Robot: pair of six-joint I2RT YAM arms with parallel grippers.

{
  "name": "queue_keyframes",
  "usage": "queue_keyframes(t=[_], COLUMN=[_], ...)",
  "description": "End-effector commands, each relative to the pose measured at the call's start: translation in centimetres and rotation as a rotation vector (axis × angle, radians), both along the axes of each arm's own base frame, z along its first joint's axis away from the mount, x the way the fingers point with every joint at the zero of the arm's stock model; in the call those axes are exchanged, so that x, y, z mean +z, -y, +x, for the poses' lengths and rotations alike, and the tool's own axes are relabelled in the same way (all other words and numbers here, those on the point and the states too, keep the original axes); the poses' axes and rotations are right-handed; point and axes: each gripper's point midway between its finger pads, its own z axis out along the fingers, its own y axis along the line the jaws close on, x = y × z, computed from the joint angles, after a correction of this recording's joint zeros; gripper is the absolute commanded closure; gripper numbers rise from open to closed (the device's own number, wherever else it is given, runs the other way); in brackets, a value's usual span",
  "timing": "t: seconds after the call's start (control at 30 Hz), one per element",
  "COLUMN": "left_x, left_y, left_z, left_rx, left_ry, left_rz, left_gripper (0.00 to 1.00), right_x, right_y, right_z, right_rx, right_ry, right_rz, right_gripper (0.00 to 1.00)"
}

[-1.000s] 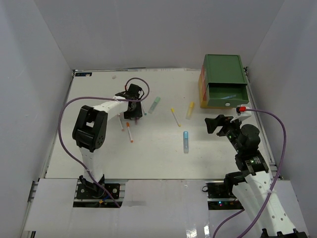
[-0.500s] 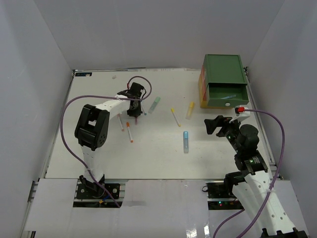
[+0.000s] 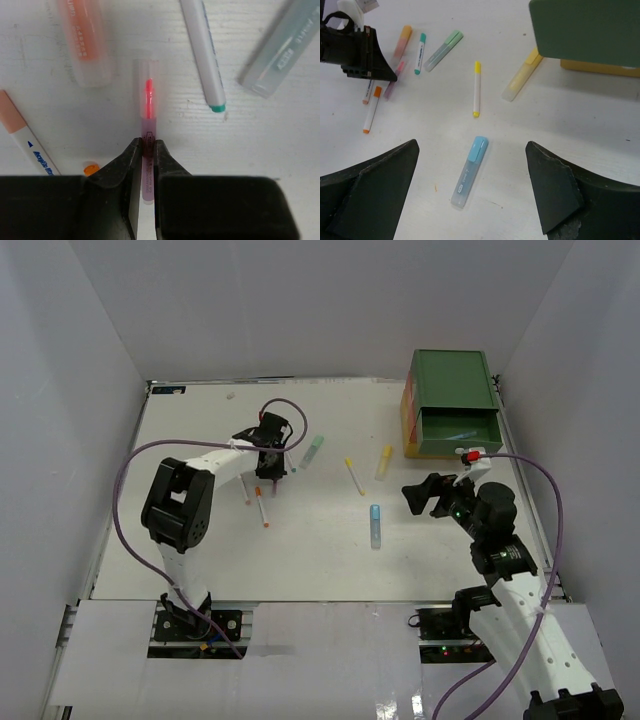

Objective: Sort the stationery into containers
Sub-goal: Pick up the pen from the center of the board.

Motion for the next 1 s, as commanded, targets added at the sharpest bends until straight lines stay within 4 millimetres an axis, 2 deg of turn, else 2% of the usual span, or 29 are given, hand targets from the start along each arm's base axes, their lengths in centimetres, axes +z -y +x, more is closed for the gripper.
queue_keyframes(t=[0.0, 0.07, 0.13, 0.2, 0.23, 0.3, 0.33, 0.37, 0.43, 0.47, 0.5, 0.53, 0.6, 0.63, 0.67, 0.9, 0.97], left_x=[7.0, 8.2, 10.9, 11.8, 13.3, 14.1, 15.4, 15.9, 16.3, 17.4, 17.2, 17.4, 17.6, 17.5, 17.5, 18.0, 18.2], left_y=[1.9, 2.7, 3.8, 5.0, 5.3, 6.5, 6.8, 7.5, 8.3, 8.7, 9.0, 9.1, 9.3, 9.4, 9.4, 9.6, 9.6], left_z=[0.4, -0.2, -0.7, -1.6, -2.1, -3.2, -3.8, -4.6, -5.8, -6.5, -7.2, -7.6, -8.5, -8.8, -9.0, -10.9, -11.1], left_rx=[-0.116, -0.181, -0.279, -0.375, -0.407, -0.498, -0.532, -0.583, -0.662, -0.703, -0.729, -0.755, -0.805, -0.819, -0.839, -0.911, -0.922], left_ry=[0.163, 0.186, 0.26, 0.297, 0.336, 0.372, 0.408, 0.42, 0.462, 0.496, 0.497, 0.509, 0.528, 0.533, 0.543, 0.586, 0.599], left_rz=[-0.088, -0.128, -0.172, -0.206, -0.226, -0.26, -0.277, -0.311, -0.324, -0.345, -0.345, -0.342, -0.33, -0.326, -0.314, -0.296, -0.293], left_gripper=[0.98, 0.98, 0.97, 0.97, 0.97, 0.97, 0.97, 0.97, 0.96, 0.96, 0.96, 0.95, 0.95, 0.95, 0.95, 0.93, 0.93], right_x=[2.2, 2.3, 2.9, 3.5, 3.8, 4.8, 5.1, 5.0, 6.5, 6.2, 6.5, 7.6, 7.5, 8.4, 7.9, 8.1, 7.4], right_y=[-2.3, -3.3, -3.9, -4.8, -5.1, -6.2, -6.6, -7.3, -8.6, -9.1, -9.7, -10.5, -11.8, -12.3, -13.2, -17.7, -18.9], right_z=[-0.5, -0.9, -0.7, -0.4, -0.3, 0.1, 0.2, 0.4, 0.6, 1.1, 1.3, 1.4, 2.0, 2.3, 2.4, 3.4, 3.4], right_rx=[0.146, 0.203, 0.234, 0.269, 0.282, 0.321, 0.334, 0.355, 0.379, 0.379, 0.385, 0.4, 0.417, 0.428, 0.44, 0.524, 0.549], right_ry=[0.009, -0.026, -0.045, -0.067, -0.07, -0.082, -0.086, -0.109, -0.103, -0.126, -0.128, -0.112, -0.148, -0.138, -0.166, -0.227, -0.254], right_rz=[0.016, 0.033, 0.05, 0.084, 0.094, 0.134, 0.146, 0.157, 0.177, 0.178, 0.179, 0.181, 0.194, 0.203, 0.202, 0.204, 0.196], right_gripper=[0.06, 0.06, 0.05, 0.05, 0.05, 0.04, 0.04, 0.04, 0.02, 0.02, 0.02, 0.02, 0.01, 0.01, 0.01, 0.0, 0.0])
